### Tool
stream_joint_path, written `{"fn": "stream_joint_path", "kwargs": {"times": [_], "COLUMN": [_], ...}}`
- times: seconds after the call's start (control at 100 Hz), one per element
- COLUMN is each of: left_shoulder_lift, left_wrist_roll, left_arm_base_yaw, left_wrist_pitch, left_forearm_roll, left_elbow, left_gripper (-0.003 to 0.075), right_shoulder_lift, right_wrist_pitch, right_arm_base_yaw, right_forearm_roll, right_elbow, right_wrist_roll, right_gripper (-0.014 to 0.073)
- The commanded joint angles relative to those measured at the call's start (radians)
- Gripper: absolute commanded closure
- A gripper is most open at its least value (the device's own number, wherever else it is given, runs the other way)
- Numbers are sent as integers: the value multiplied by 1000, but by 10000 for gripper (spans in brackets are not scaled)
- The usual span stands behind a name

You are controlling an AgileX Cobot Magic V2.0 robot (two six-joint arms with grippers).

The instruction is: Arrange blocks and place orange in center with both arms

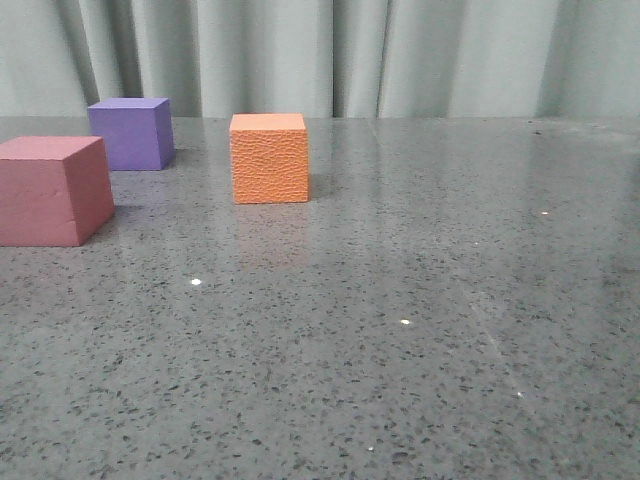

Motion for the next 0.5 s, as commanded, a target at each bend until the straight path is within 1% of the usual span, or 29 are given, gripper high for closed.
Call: {"fn": "stream_joint_path", "kwargs": {"times": [0.0,0.01,0.02,0.03,0.04,0.05,0.06,0.08,0.09,0.1,0.11,0.12,0.2,0.29,0.41,0.49], "left_shoulder_lift": [3,3,3,3,3,3,3,3,3,3,3,3,3,3,3,18], "left_wrist_roll": [28,28,28,28,28,28,28,28,28,28,28,28,28,26,26,28], "left_arm_base_yaw": [-1,-1,-1,-1,-1,-1,-1,-1,-1,-1,-1,-1,-1,-1,-1,-1], "left_wrist_pitch": [-57,-57,-57,-57,-60,-60,-62,-62,-65,-65,-66,-67,-71,-111,-142,-133], "left_forearm_roll": [11,11,11,11,11,13,13,18,22,24,28,36,63,72,34,-50], "left_elbow": [-34,-34,-34,-34,-34,-34,-34,-34,-34,-34,-34,-34,-34,-34,-39,-51], "left_gripper": [347,325,281,258,212,189,145,101,60,41,5,-6,60,104,110,110], "right_shoulder_lift": [-21,-21,-21,-21,-21,-21,-21,-21,-21,-21,-21,-21,-21,-21,-21,-21], "right_wrist_pitch": [-86,-86,-86,-86,-86,-86,-86,-86,-86,-86,-86,-86,-86,-86,-86,-86], "right_arm_base_yaw": [-4,-4,-4,-4,-4,-4,-4,-4,-4,-4,-4,-4,-4,-4,-4,-4], "right_forearm_roll": [4,4,4,4,4,4,4,4,4,4,4,4,4,4,4,4], "right_elbow": [-14,-14,-14,-14,-14,-14,-14,-14,-14,-14,-14,-14,-14,-14,-14,-14], "right_wrist_roll": [-9,-9,-9,-9,-9,-9,-9,-9,-9,-9,-9,-9,-9,-9,-9,-9], "right_gripper": [661,661,661,661,661,661,661,661,661,661,661,661,661,661,661,661]}}
